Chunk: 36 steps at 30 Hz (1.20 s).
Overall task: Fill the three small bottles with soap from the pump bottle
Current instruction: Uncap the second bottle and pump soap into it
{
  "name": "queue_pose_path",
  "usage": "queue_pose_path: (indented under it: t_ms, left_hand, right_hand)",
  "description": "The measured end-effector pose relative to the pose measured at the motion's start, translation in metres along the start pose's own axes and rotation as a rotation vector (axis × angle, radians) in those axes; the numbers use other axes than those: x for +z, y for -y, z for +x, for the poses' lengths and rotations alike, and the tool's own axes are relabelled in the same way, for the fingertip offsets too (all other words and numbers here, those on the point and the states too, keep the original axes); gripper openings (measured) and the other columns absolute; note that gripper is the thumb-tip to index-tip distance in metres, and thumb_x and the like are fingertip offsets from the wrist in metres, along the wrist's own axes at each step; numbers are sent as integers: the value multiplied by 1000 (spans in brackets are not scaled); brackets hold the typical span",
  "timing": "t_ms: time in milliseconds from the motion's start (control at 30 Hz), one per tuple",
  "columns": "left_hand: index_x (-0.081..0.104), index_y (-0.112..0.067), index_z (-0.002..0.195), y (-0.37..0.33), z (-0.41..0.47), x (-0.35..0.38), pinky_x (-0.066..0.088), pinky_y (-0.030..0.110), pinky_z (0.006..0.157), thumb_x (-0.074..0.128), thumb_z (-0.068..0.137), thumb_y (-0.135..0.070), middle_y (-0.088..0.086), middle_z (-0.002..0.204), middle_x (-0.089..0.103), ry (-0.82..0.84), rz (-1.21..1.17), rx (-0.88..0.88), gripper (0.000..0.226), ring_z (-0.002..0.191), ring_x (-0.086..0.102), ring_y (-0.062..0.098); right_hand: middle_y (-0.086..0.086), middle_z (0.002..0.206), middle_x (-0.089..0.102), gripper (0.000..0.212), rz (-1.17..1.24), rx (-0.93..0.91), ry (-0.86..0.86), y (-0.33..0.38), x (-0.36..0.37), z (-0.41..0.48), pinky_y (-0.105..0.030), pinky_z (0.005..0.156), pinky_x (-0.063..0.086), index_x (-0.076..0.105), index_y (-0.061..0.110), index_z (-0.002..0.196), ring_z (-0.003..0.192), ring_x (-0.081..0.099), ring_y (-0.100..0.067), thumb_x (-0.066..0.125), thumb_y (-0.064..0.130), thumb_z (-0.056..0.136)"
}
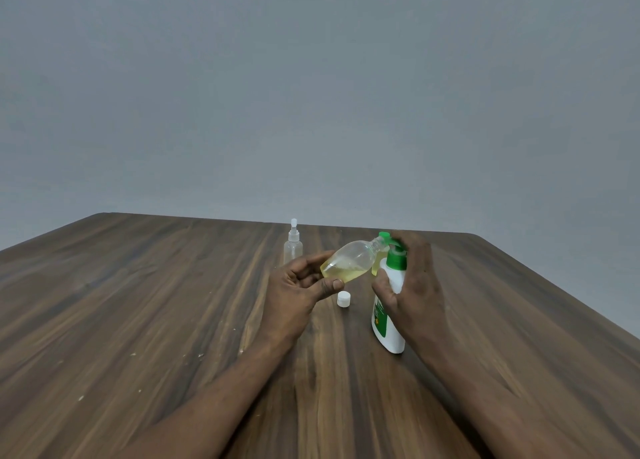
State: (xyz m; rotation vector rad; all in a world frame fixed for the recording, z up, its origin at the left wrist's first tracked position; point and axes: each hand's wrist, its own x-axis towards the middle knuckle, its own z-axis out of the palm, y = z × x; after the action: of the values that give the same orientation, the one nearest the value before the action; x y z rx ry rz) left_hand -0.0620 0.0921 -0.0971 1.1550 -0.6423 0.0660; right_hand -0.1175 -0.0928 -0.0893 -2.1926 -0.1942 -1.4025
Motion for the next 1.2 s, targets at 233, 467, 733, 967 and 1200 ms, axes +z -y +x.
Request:
queue_pose_path:
  t_ms: [233,467,733,967,1200]
  left_hand:
    - [71,-5,118,0,0,1,61,29,79,79,74,9,11,106,77,-3,0,-2,47,97,75,25]
    - [70,-3,118,-1,0,1,61,27,77,78,74,11,12,105,77,-10,-7,-3,47,96,75,23]
    - [71,-6,116,-1,-1,1,61,29,78,80,74,9,10,104,78,-7,-1,-7,46,96,75,23]
    - [71,-7,117,-2,-1,1,61,28,78,79,74,9,9,104,78,-6,2,-11,46,96,75,23]
    - [71,-5,117,-2,-1,2,61,28,78,78,75,12,12,104,77,-5,-12,-16,46,95,75,22]
  right_hand:
    - [12,119,49,60,13,-2,-2,0,-1,0,-24,87,46,47,19,132,105,54,-8,71,5,79]
    - [13,123,46,63,18,-13,0,1,-1,0,-19,90,44,45,19,134,109,52,-6,72,4,79]
    - [15,118,47,58,2,2,2,1,0,0,-18,86,43,47,20,131,104,54,-7,70,8,80]
    - [13,123,46,64,4,-2,-2,1,0,0,-18,89,44,44,20,135,108,52,-6,70,5,78]
    - [13,118,48,55,8,7,-3,2,0,1,-14,86,41,48,20,132,104,53,-5,65,15,80]
